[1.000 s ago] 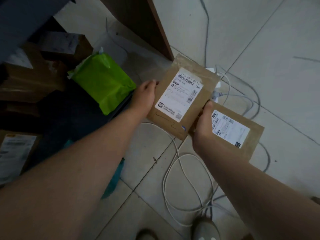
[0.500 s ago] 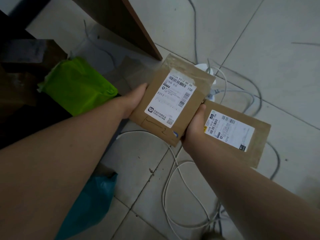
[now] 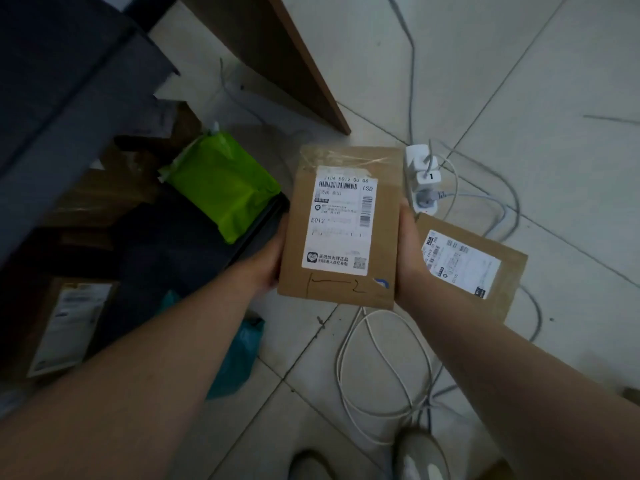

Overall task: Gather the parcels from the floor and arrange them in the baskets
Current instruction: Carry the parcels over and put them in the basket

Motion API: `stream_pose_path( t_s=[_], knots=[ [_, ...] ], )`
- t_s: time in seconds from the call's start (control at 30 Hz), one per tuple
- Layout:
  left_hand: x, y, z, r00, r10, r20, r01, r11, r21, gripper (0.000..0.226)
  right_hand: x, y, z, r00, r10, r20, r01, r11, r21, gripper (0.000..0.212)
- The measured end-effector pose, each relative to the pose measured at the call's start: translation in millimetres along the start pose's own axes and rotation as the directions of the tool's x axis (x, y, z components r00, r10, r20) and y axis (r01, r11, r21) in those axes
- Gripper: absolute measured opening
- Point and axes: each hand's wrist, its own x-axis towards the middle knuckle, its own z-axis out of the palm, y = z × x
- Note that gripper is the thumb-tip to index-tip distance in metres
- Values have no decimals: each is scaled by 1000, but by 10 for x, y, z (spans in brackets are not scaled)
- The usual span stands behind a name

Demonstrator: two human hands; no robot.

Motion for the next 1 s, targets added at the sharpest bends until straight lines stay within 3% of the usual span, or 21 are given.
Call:
stream_pose_path(
  t_s=[0.1, 0.2, 0.3, 0.4, 0.47, 0.57, 0.7, 0.87, 1.0],
  knots=[
    [-541, 207, 44, 997, 70, -22, -70, 997, -20, 51, -328, -244, 135, 995, -97, -2, 96, 989, -111, 69],
    [-1148, 382, 86, 990, 136, -29, -136, 991, -6, 57, -890, -517, 300, 993, -103, 49, 108, 988, -112, 61],
    [-1971, 500, 192, 988, 144, -58, -146, 989, -36, 64, -1662, -737, 431, 986, -50, 158, 72, 988, -137, 99],
    [-2934, 581, 296, 979, 147, -139, -161, 982, -94, 61, -2556, -1007, 662, 975, -71, 211, 105, 982, -154, 69],
    [-3568, 619, 364, 968, 196, -159, -215, 970, -112, 61, -3129, -1204, 834, 974, -109, 200, 152, 965, -214, 60],
    [-4452, 665, 440, 954, 239, -180, -270, 947, -176, 62, -3994, -1478, 1057, 941, -175, 289, 250, 937, -245, 55],
    [-5501, 613, 505, 913, 362, -186, -400, 884, -242, 61, -5053, -1627, 1258, 884, -245, 398, 356, 904, -235, 73],
    [-6978, 543, 530, 823, 532, -199, -568, 780, -264, 62, -6475, -1759, 1609, 786, -329, 524, 511, 823, -249, 56],
    [-8344, 454, 289, 720, 629, -293, -693, 659, -290, 56, -7811, -1741, 2201, 691, -376, 617, 585, 793, -172, 44]
  ],
)
